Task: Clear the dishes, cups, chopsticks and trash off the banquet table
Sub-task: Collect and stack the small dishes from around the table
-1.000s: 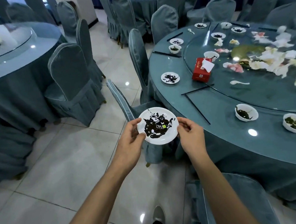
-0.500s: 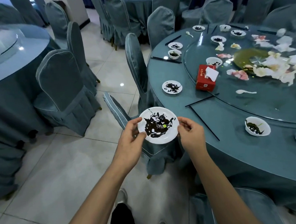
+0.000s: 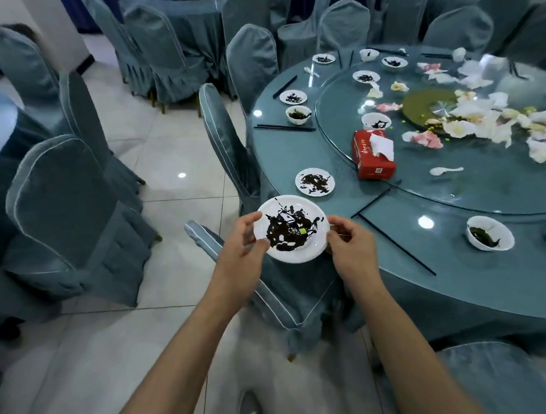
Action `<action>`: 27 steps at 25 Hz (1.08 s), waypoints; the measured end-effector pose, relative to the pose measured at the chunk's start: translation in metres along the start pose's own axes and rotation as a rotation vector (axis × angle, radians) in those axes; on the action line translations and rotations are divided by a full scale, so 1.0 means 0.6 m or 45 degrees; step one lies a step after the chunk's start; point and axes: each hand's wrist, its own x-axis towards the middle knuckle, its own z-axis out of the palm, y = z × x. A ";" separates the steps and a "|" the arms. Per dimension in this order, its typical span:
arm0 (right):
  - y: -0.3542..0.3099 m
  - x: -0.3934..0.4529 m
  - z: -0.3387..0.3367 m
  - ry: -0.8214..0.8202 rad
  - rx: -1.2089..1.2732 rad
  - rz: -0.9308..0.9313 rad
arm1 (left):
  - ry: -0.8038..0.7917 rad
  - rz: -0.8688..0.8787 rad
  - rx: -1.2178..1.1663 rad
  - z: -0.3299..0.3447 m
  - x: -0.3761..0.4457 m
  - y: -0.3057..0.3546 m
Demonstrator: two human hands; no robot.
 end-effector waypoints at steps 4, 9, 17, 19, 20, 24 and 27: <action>-0.007 0.005 0.056 0.078 0.001 0.024 | -0.088 0.020 0.006 -0.053 0.058 -0.005; -0.015 0.029 0.096 0.163 0.028 0.070 | -0.177 -0.016 0.007 -0.081 0.117 -0.022; -0.005 0.122 0.139 0.297 0.127 0.162 | -0.335 -0.024 0.095 -0.072 0.250 -0.032; -0.004 0.159 0.151 0.320 0.114 0.171 | -0.348 -0.027 0.131 -0.067 0.298 -0.031; -0.004 0.183 0.156 0.340 0.112 0.177 | -0.360 -0.030 0.141 -0.062 0.325 -0.030; 0.001 0.277 0.174 0.406 0.112 0.186 | -0.442 -0.054 0.183 -0.039 0.421 -0.024; 0.010 0.329 0.181 0.429 0.117 0.218 | -0.467 -0.103 0.204 -0.020 0.480 -0.034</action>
